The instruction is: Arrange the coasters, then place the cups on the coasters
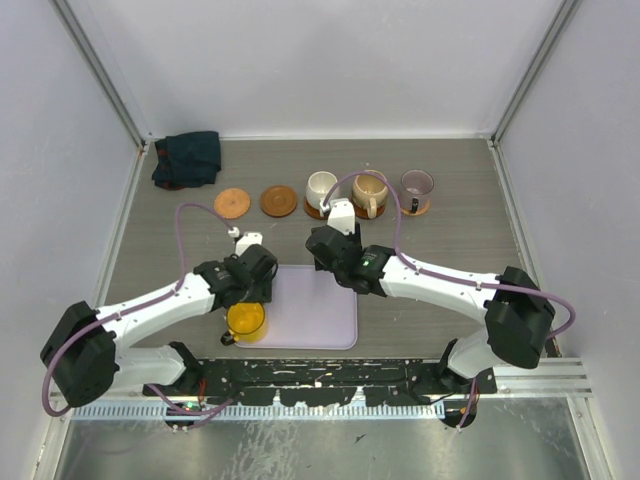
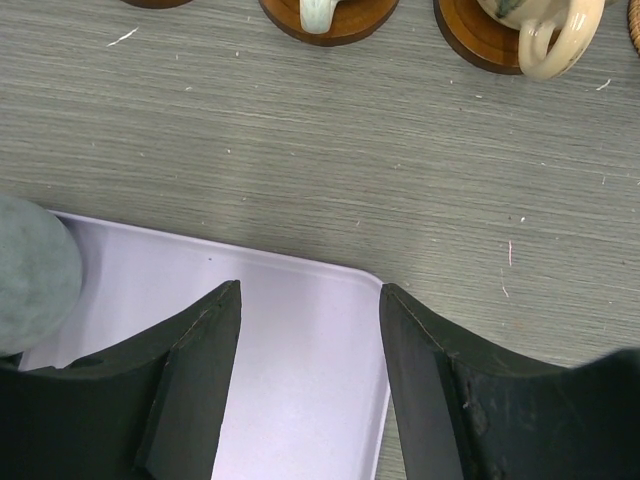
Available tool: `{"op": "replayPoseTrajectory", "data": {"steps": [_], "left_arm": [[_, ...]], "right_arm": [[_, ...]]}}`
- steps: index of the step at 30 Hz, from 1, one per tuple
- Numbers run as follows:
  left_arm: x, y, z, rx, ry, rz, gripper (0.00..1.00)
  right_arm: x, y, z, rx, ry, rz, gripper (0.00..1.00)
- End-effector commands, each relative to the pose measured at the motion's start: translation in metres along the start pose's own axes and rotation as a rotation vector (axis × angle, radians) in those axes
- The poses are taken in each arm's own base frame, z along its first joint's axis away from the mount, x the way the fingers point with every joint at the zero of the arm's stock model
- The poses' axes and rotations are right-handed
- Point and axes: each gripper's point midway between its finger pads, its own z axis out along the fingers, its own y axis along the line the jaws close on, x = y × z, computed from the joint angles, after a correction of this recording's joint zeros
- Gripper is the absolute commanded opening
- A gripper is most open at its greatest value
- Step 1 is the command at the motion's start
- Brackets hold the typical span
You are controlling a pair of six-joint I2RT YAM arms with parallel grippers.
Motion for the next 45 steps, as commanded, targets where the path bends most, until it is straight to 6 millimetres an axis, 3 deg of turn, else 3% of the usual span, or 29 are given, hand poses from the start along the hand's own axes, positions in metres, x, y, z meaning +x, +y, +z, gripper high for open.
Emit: {"op": "replayPoseTrajectory", "data": {"steps": [1,7,14,20,24,37,45], "left_arm": [[-0.006,-0.002,0.001,0.001,-0.018,0.013,0.59],[-0.006,-0.006,0.006,0.002,-0.012,0.024,0.49],[0.001,-0.007,0.013,-0.012,0.029,0.054,0.13],[0.009,-0.006,0.022,-0.048,0.087,0.095,0.0],[0.009,-0.007,0.022,-0.036,0.072,0.087,0.0],[-0.02,-0.013,0.004,0.012,-0.027,0.08,0.0],[-0.045,-0.015,-0.017,0.058,-0.138,0.044,0.0]], "right_arm": [[-0.027,0.009,-0.004,-0.018,-0.064,0.071,0.63],[-0.026,0.01,-0.003,-0.018,-0.059,0.067,0.63],[-0.024,0.01,-0.002,-0.016,-0.056,0.063,0.63],[-0.023,0.012,0.0,-0.019,-0.049,0.059,0.63],[-0.024,0.011,0.0,-0.017,-0.052,0.061,0.63],[-0.023,0.011,0.002,-0.01,-0.052,0.055,0.63],[-0.023,0.003,0.002,0.02,-0.077,0.067,0.63]]}}
